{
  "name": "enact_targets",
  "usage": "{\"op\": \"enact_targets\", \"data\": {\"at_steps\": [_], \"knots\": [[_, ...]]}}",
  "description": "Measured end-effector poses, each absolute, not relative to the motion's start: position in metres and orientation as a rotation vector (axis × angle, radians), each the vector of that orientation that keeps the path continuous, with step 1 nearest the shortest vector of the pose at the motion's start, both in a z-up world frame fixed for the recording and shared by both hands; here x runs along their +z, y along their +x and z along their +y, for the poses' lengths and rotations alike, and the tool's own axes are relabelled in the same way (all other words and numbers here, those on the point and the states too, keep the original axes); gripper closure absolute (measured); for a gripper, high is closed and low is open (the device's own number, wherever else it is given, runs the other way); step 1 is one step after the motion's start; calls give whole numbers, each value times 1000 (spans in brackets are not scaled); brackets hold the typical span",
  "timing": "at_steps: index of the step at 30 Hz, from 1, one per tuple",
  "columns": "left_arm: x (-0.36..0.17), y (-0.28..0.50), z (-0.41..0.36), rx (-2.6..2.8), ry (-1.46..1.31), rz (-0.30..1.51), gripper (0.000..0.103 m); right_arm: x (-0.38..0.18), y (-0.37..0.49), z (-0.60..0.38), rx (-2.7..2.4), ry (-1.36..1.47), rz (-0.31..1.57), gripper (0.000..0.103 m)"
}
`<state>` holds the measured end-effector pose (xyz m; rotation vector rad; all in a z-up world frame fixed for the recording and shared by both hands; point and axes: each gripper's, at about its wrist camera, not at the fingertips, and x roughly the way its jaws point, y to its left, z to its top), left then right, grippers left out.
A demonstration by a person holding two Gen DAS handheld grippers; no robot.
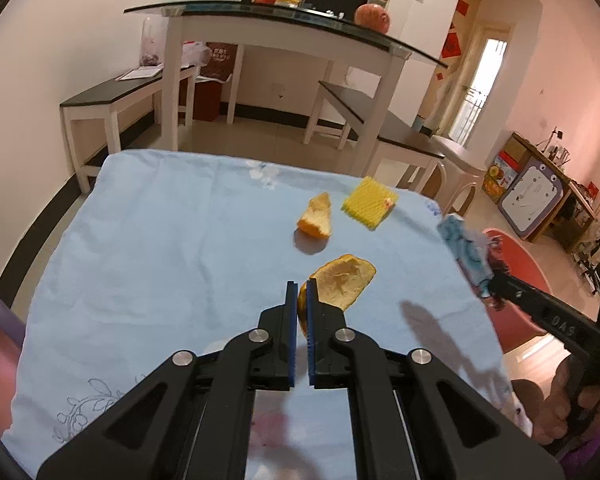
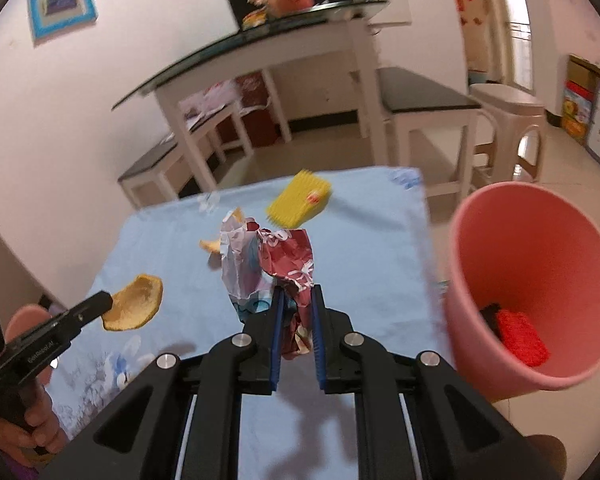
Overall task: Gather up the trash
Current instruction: 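Carry the bread crust and wrapper over the pink bucket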
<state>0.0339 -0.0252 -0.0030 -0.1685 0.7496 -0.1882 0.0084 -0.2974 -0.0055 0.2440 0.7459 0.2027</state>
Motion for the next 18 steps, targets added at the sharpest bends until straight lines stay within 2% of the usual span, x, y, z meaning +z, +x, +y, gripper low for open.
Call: {"op": "enact_targets", "data": {"at_steps": [10, 18], "knots": [[25, 50, -85, -308, -113, 713, 100, 17, -16, -382, -28, 304, 647, 91], [39, 65, -170, -468, -57, 720, 100, 10, -33, -448, -191, 332, 622, 91]]}}
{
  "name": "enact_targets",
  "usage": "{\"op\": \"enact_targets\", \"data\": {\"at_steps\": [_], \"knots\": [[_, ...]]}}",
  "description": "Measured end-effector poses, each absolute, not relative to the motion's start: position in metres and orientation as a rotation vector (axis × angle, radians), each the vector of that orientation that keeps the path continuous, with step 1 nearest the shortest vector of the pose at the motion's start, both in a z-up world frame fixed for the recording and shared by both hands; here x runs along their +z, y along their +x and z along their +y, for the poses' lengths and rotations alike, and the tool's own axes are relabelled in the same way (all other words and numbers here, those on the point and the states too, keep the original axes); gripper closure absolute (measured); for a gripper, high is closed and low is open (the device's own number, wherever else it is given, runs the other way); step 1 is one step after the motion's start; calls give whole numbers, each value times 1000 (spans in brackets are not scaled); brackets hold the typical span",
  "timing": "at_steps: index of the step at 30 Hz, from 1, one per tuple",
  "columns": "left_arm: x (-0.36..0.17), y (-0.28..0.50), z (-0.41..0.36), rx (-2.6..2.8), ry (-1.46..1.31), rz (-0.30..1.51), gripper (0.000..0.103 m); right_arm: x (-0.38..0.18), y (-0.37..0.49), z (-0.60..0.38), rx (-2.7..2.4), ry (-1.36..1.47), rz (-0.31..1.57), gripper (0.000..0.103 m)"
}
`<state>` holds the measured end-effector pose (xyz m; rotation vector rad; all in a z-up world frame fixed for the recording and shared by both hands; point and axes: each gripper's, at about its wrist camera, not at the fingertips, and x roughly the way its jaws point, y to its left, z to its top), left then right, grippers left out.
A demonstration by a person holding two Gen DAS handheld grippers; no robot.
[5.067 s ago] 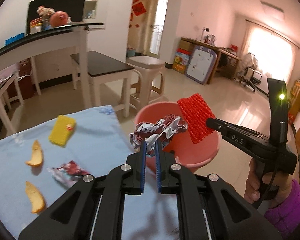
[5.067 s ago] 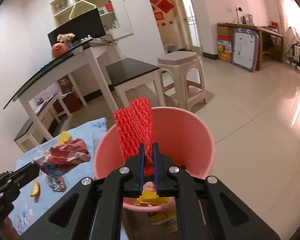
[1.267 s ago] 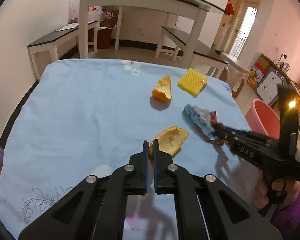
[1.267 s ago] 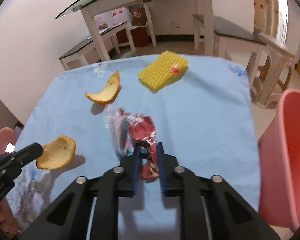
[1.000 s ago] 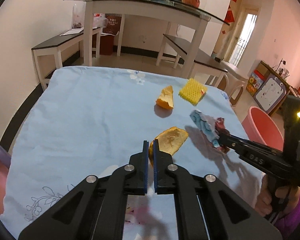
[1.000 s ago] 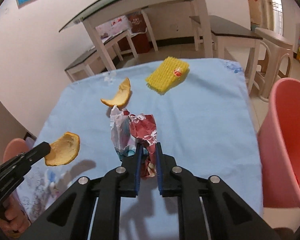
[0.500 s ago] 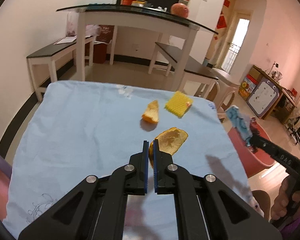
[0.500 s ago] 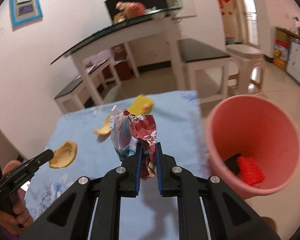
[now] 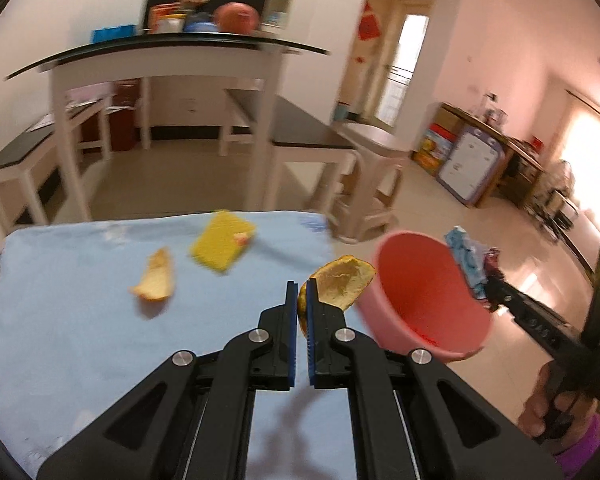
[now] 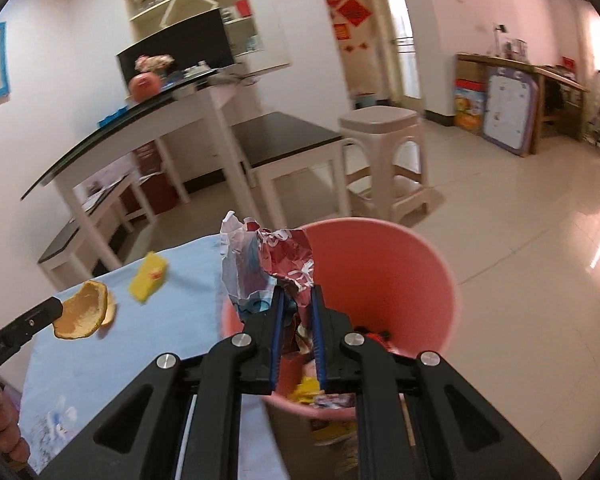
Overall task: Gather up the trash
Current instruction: 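Carry the bread crust and wrapper over the pink bucket, then open both tools to drop the bread crust and wrapper into the bucket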
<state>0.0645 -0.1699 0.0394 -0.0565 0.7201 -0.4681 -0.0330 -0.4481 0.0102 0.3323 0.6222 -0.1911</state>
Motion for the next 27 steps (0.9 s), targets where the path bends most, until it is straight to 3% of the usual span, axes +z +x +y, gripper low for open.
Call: {"op": "enact_targets", "data": {"at_steps": [10, 27], "knots": [[21, 68, -261, -612, 55, 764, 100, -16, -35, -478, -253, 352, 672, 91], [-19, 76, -316, -706, 74, 848, 99, -42, -20, -491, -308, 343, 726, 85]]}}
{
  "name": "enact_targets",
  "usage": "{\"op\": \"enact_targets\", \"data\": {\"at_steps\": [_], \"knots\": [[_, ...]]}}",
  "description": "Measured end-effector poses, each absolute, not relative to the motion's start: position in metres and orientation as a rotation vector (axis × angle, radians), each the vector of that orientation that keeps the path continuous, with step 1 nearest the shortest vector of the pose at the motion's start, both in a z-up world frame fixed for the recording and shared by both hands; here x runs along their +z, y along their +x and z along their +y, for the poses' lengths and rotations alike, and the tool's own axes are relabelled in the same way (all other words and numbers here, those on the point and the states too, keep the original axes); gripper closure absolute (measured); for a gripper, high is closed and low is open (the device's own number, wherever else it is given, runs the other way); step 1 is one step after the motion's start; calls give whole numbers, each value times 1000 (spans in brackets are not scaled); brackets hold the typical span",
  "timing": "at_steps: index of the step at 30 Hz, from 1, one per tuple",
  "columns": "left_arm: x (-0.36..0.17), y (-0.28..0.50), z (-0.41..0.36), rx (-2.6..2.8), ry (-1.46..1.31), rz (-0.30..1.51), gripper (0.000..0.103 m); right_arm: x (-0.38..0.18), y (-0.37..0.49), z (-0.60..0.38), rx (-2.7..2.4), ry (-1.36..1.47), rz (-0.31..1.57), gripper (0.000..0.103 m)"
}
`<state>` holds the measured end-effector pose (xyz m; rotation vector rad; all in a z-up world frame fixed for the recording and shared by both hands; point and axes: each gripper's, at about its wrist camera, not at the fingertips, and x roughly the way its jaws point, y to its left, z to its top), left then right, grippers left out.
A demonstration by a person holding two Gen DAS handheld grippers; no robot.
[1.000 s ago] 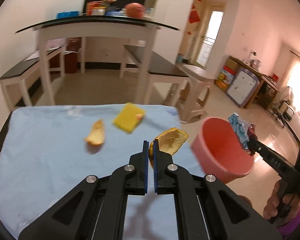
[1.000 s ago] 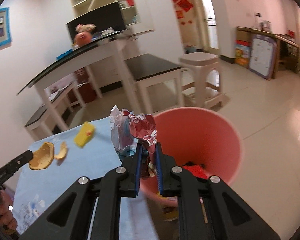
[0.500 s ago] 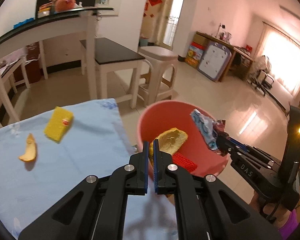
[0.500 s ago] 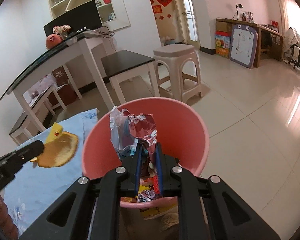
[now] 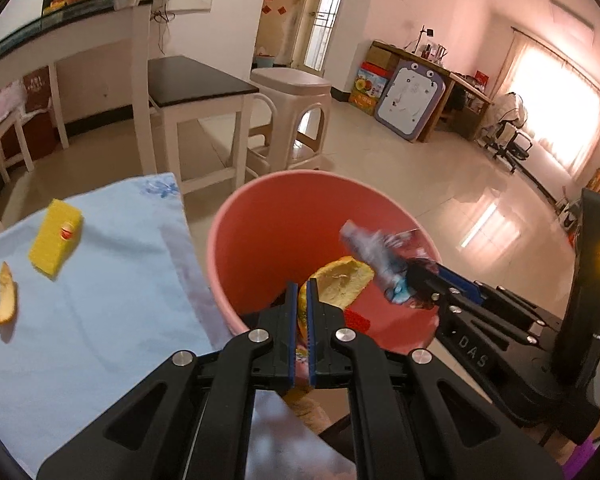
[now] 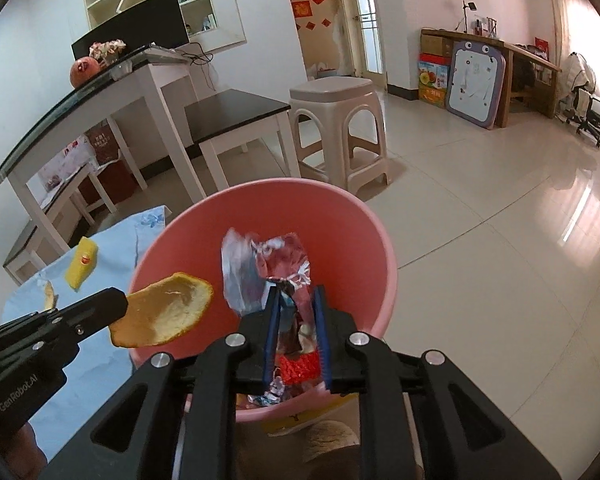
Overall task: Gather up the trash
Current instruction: 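Open both tools to drop the bread crust and wrapper into the bucket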
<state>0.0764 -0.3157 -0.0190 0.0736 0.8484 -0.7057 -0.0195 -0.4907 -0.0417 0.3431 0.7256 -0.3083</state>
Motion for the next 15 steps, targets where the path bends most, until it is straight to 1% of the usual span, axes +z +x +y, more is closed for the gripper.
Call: {"op": "enact_targets", "data": {"at_steps": [2, 3, 4, 7, 9, 11, 15], "knots": [[-20, 78, -317, -712, 66, 865, 98, -43, -19, -491, -312, 340, 730, 74], [-20, 79, -317, -713, 64, 869, 96, -42, -19, -491, -319, 338, 727, 65], [-18, 79, -315, -715, 61, 867, 95, -42, -20, -491, -324, 336, 721, 62], [-12, 77, -308, -728, 45, 845, 85, -39, -22, -490, -320, 332, 709, 60], [-7, 76, -304, -731, 31, 836, 72, -37, -22, -487, -313, 328, 705, 60], [-3, 75, -297, -724, 16, 825, 69, -35, -23, -486, -307, 326, 701, 60], [3, 74, -280, -695, -6, 811, 69, -26, -25, -478, -288, 314, 680, 57]]}}
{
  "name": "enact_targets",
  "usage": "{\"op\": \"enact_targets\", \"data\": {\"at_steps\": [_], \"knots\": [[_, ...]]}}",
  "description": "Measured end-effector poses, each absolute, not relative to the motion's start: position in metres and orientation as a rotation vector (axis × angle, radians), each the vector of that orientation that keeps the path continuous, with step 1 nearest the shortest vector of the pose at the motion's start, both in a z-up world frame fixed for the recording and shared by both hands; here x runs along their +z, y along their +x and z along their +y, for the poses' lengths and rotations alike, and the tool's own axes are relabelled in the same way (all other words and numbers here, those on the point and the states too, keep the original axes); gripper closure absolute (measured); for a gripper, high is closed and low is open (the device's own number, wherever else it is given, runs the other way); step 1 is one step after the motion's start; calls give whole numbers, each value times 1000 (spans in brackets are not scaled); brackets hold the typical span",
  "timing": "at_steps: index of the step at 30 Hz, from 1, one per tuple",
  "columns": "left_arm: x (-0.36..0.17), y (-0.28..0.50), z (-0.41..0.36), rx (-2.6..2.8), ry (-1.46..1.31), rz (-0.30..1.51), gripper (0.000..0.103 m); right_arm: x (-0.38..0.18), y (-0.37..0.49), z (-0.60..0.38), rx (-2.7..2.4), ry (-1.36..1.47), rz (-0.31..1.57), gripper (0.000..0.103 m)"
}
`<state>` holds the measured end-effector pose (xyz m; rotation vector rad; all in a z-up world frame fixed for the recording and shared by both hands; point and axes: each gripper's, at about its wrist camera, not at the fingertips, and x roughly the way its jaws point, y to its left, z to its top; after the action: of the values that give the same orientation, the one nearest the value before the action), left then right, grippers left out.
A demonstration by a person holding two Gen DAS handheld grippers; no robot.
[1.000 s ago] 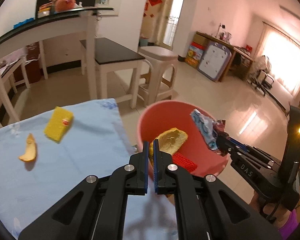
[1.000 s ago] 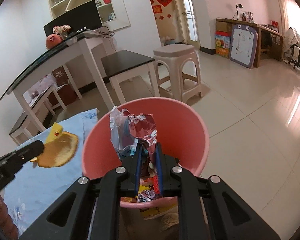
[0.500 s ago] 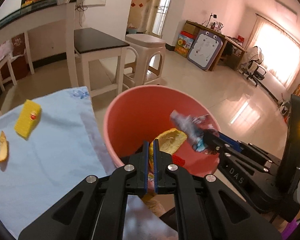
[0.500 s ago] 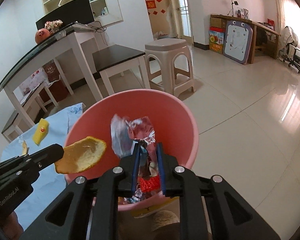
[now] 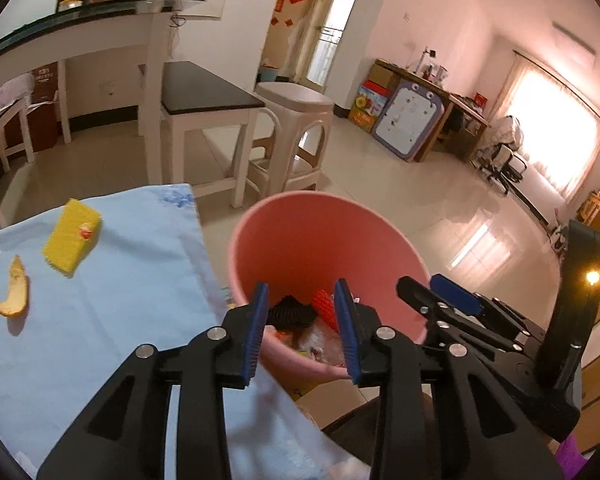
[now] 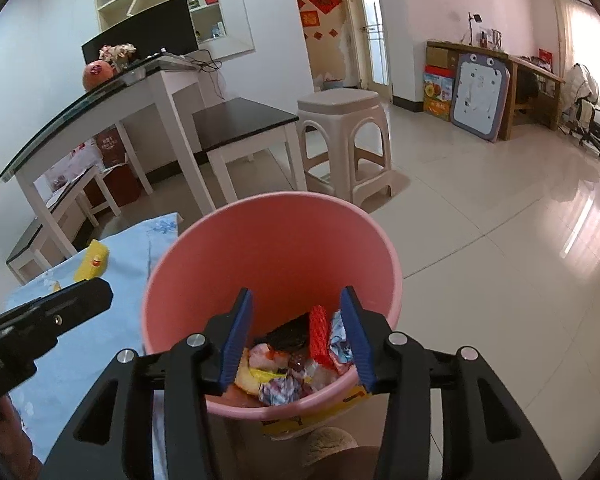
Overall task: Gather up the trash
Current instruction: 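Open both tools to drop the bread crust and wrapper into the bucket, then move both open tools back over the last items on the table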
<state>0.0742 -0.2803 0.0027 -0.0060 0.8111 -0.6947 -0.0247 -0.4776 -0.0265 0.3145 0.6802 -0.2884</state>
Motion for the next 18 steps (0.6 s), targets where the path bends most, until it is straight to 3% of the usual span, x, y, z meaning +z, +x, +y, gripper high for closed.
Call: {"op": "enact_targets", "data": {"at_steps": [11, 18], "knots": [[10, 96, -179, -415, -47, 769, 69, 0, -8, -417, -128, 288, 638, 55], [-3, 123, -89, -178, -176, 786, 69, -4, 45, -351, 36, 289, 691, 55]]}}
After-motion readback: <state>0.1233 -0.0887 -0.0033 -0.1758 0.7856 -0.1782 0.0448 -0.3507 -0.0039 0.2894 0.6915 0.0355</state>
